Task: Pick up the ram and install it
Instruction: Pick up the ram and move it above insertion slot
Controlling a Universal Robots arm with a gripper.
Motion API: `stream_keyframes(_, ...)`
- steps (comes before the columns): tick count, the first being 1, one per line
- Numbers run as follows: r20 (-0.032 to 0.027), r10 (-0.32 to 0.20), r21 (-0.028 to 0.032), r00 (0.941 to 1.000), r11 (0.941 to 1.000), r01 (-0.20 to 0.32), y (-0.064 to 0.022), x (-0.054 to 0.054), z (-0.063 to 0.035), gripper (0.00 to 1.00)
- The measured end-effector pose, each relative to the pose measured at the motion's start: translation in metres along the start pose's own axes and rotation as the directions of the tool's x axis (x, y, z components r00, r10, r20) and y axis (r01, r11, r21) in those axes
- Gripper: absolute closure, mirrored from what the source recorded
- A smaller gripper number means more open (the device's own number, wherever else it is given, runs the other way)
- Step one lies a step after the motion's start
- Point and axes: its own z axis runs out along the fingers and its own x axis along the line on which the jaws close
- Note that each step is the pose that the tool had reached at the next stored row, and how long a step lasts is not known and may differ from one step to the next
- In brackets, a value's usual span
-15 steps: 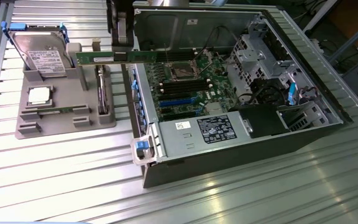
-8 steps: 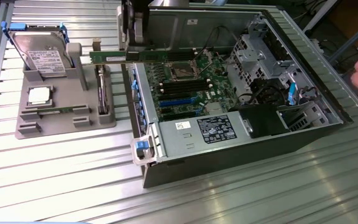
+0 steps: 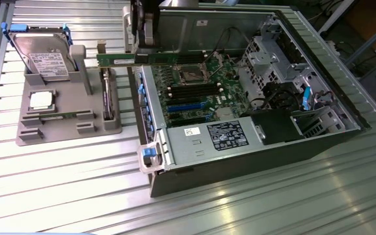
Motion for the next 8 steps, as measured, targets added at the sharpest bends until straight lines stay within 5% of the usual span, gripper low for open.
stream_keyframes(8,0.0001,0.000,0.0001,1.0000,1.0000,0.000,-0.0023,-0.0001,0.0000,0.86)
